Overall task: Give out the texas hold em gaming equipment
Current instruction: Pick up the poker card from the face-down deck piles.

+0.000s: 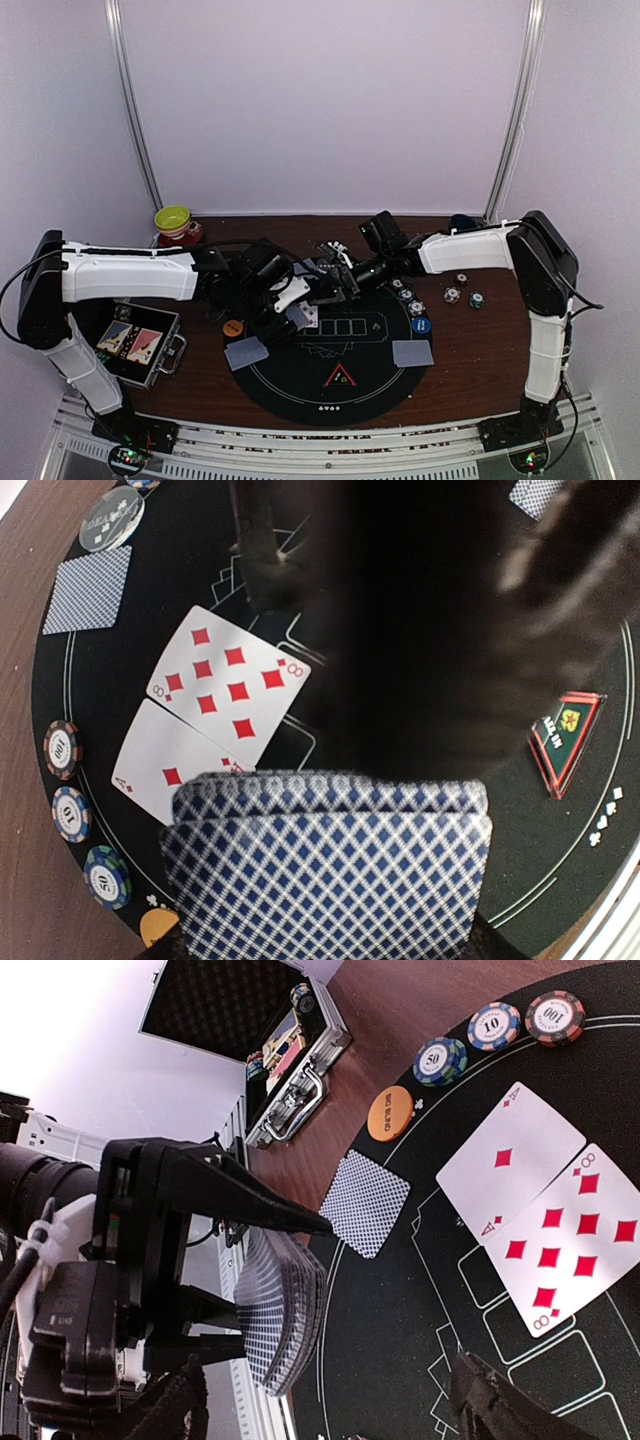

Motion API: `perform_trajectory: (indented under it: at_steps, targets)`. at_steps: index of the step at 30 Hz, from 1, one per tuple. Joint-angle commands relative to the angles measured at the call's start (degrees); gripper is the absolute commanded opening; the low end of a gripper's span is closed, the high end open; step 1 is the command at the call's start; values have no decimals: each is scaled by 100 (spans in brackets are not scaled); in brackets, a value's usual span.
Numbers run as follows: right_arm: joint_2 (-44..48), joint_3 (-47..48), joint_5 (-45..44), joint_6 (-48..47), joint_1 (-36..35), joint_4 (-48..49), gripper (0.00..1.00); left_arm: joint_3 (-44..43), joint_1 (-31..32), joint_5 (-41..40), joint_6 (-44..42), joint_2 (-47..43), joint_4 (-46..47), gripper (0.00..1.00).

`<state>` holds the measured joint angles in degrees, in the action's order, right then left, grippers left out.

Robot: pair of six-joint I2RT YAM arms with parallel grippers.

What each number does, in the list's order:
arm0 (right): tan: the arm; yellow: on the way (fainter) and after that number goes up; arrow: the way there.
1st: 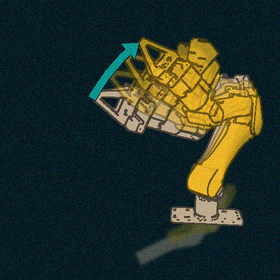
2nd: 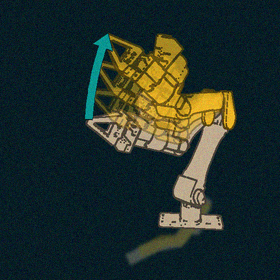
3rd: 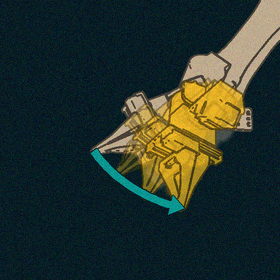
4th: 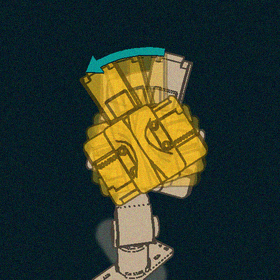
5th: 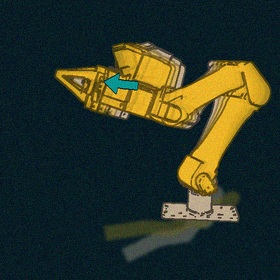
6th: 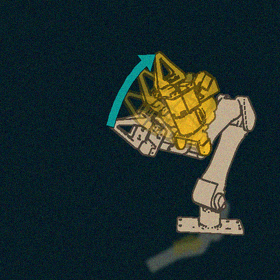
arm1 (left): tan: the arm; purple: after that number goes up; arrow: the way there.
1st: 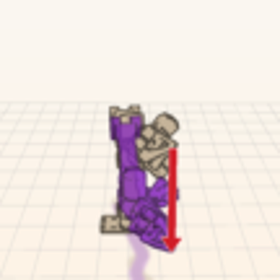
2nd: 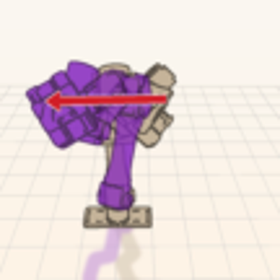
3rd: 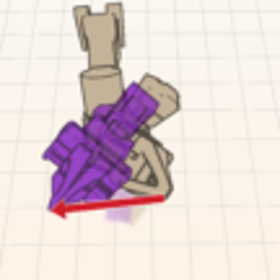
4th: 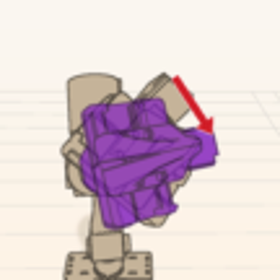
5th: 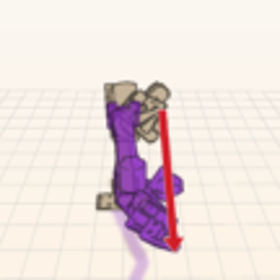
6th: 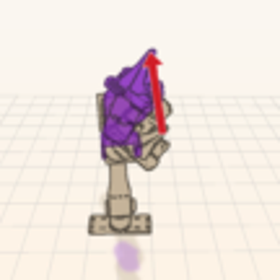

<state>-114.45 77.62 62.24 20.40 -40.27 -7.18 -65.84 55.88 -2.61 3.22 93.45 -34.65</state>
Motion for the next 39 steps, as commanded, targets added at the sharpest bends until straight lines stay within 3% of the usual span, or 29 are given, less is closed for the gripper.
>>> perform_trajectory:
  at_steps: [1, 22, 33, 39]
  targets:
    - [-197, 21, 285, 477, -108, 492, 84, -234, 57, 24, -105, 86, 73, 65]
    - [-623, -1, 583, 1119, -586, 1008, 77, -434, 208, 57, -114, 300, 73, 65]
    - [-780, 9, 507, 1217, -591, 1012, 57, -467, 308, 1, -87, 346, 73, 65]
    - [-859, 39, 373, 975, -445, 676, 53, -359, 310, -58, -73, 254, 73, 65]
